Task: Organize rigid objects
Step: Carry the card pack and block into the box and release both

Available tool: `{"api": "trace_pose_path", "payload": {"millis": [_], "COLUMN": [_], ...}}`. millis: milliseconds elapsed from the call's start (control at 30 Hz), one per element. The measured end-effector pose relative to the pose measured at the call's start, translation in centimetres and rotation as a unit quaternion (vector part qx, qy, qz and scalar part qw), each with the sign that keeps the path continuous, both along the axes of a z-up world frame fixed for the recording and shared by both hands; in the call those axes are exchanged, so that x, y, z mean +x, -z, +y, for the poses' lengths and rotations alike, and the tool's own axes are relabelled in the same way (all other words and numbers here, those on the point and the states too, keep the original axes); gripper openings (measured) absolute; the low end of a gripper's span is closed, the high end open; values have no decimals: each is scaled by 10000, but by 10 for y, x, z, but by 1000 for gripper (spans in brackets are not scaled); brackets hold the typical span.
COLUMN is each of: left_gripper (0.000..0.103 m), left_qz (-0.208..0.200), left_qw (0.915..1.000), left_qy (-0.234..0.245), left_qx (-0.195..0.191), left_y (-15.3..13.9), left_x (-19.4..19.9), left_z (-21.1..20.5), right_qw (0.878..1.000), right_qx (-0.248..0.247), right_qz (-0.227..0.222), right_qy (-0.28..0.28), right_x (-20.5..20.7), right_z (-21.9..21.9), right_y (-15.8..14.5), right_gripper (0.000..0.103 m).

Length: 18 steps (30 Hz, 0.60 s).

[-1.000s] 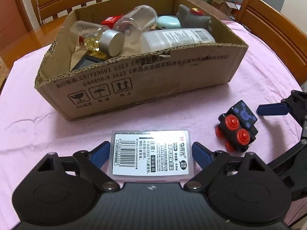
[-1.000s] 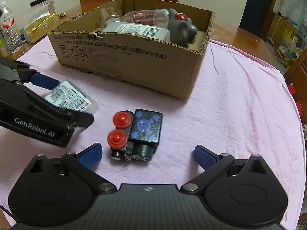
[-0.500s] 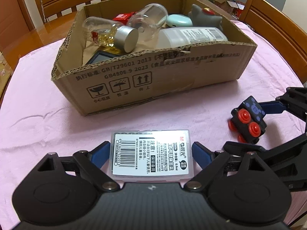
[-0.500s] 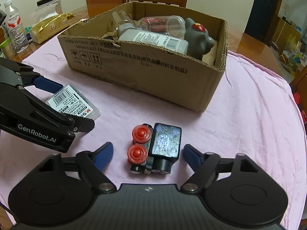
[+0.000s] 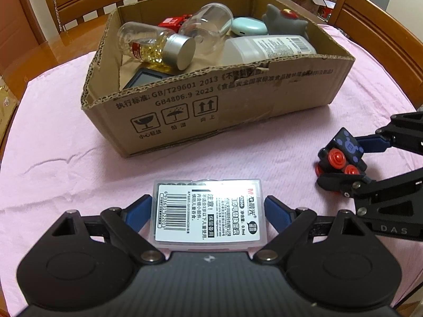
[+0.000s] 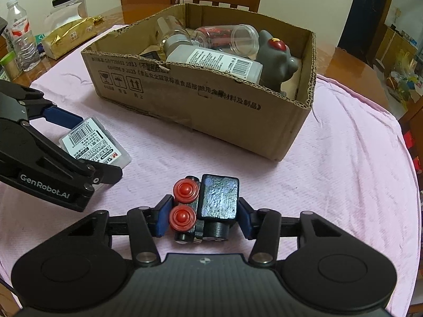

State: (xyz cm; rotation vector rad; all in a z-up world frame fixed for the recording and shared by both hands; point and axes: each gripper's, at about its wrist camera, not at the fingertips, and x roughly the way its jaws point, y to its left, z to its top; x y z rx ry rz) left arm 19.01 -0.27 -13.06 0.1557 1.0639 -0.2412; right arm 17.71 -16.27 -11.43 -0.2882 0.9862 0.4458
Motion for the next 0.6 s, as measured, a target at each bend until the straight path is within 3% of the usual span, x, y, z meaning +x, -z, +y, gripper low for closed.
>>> {"api": "trace_pose_path", "payload": {"millis": [300, 600], "left_gripper": [90, 90], "left_qz": [2, -78], "left_qw": [9994, 9983], "left_qy": [330, 562], "left_qx": [63, -120], "left_y": [-22, -70], "left_x": [-5, -4], "left_z": [3, 5], "right_qw": [9998, 9980], "right_qx": [-58, 9], "right_qz": [50, -53], "right_qy": [-189, -625], "right_x": [-1, 1], "right_z": [-6, -17], "right_y": [-14, -59], "right_gripper": [55, 55]}}
